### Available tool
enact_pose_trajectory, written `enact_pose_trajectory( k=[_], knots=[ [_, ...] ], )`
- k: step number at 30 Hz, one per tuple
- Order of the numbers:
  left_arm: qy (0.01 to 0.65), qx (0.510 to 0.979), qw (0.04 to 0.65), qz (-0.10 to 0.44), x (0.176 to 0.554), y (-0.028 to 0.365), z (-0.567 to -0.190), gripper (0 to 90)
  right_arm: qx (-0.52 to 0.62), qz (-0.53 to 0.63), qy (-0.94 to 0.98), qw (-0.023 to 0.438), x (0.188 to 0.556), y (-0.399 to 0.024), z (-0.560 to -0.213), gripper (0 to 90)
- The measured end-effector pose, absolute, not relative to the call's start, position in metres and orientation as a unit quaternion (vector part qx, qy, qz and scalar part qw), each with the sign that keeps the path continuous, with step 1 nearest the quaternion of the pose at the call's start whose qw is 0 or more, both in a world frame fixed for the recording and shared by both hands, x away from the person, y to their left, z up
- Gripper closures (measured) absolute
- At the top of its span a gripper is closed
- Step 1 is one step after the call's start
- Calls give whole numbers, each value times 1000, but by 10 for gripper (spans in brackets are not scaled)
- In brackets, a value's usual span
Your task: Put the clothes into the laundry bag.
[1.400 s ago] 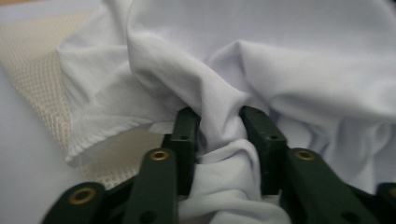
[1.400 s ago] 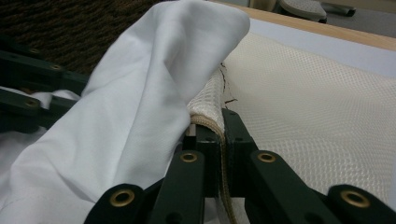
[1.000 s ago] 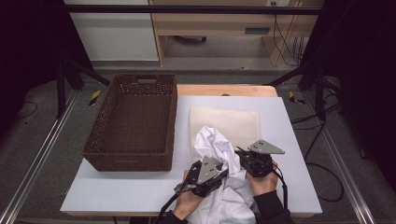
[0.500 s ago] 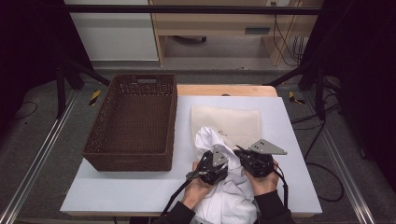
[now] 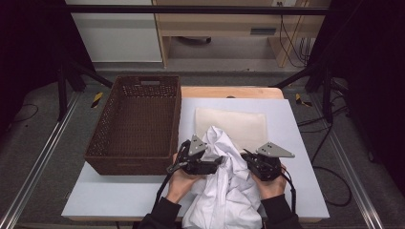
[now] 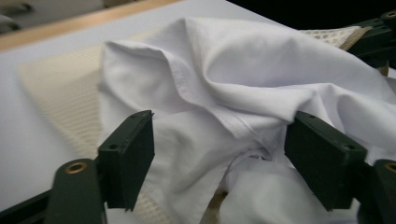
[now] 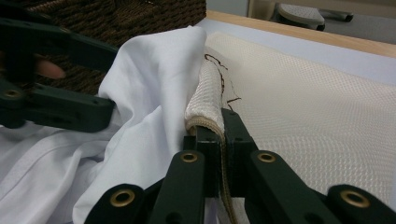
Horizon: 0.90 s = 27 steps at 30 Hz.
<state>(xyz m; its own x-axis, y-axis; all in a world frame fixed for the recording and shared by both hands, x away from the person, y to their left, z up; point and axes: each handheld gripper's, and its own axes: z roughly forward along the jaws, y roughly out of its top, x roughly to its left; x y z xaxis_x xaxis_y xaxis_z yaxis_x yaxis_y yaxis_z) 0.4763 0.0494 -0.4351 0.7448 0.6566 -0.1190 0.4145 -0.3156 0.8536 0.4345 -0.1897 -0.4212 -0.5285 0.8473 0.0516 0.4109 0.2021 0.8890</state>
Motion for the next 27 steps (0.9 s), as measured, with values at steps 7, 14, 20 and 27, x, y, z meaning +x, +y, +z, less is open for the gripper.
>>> enact_pose_trajectory(
  k=[7,14,20,27],
  knots=[
    [334,809,471,112,480,41,-446,790,428,464,740,234,435,-190,-422,873],
    [296,780,538,123,438,50,-409,850,434,464,734,238,435,-190,-421,874],
    [227,810,524,134,402,15,-418,854,438,464,731,239,437,-186,-421,874],
    [236,838,470,148,415,-19,-449,855,430,469,734,237,437,-185,-420,873]
  ],
)
